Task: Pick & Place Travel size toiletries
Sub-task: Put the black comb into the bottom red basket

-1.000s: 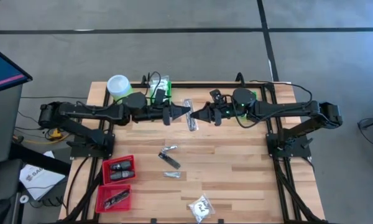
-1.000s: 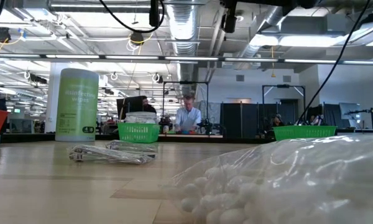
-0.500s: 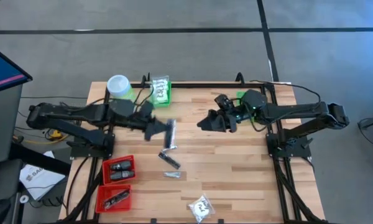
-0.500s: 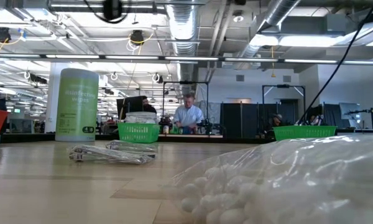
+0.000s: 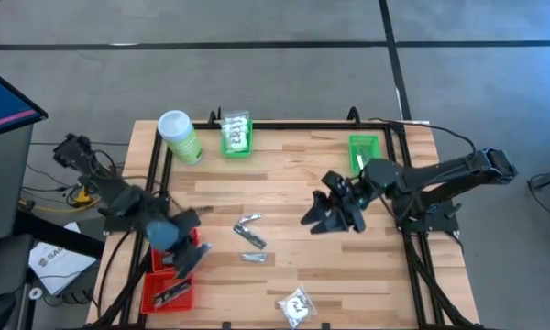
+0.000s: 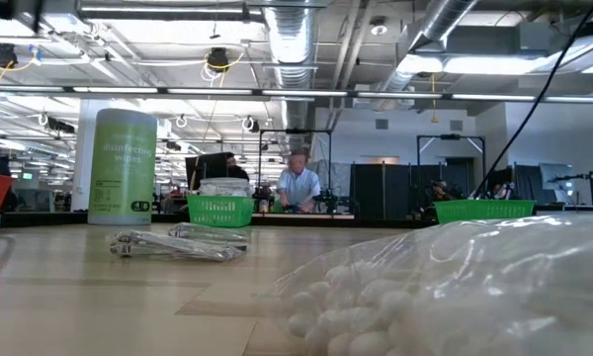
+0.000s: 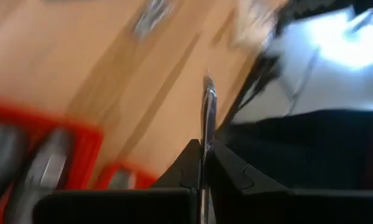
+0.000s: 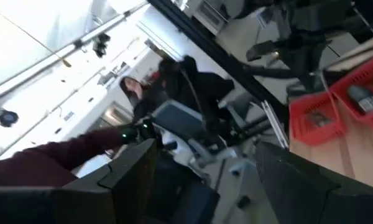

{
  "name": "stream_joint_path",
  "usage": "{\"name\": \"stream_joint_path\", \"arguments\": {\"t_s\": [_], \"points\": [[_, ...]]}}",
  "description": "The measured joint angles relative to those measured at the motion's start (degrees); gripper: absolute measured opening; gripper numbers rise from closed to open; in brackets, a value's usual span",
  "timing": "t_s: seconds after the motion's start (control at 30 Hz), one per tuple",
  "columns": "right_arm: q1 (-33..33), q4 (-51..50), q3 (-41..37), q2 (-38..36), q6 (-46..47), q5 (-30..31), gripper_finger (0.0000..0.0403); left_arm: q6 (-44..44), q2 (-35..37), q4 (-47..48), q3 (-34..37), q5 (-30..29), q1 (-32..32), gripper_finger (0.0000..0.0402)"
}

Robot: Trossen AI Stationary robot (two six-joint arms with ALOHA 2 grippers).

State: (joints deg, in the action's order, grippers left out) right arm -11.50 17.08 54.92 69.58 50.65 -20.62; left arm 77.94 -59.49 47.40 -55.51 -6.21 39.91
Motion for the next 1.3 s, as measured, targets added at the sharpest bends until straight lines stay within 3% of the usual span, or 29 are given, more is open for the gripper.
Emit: {"name": "stream_joint_path", "arguments": {"t_s": [0.17,0.5,1.1,1.3], "points": [[-4.3,-1.68,0.0,0.0,-0.78,5.39,0.0265,6.56,-5.92,4.36,0.0,2.99,8.17,0.0003],[-5.01,-1.66,0.0,0.02,-1.32,12.05,0.0265,6.4,-16.45,6.6,0.0,10.55,14.66,0.0004],[-1.82,-1.65,0.0,0.04,0.41,14.81,0.0265,0.31,-27.91,6.02,0.0,11.34,16.7,0.0007],[-1.08,-1.66,0.0,0.04,0.42,14.75,0.0265,2.72,-28.34,5.14,0.0,12.82,17.54,0.0036]]}}
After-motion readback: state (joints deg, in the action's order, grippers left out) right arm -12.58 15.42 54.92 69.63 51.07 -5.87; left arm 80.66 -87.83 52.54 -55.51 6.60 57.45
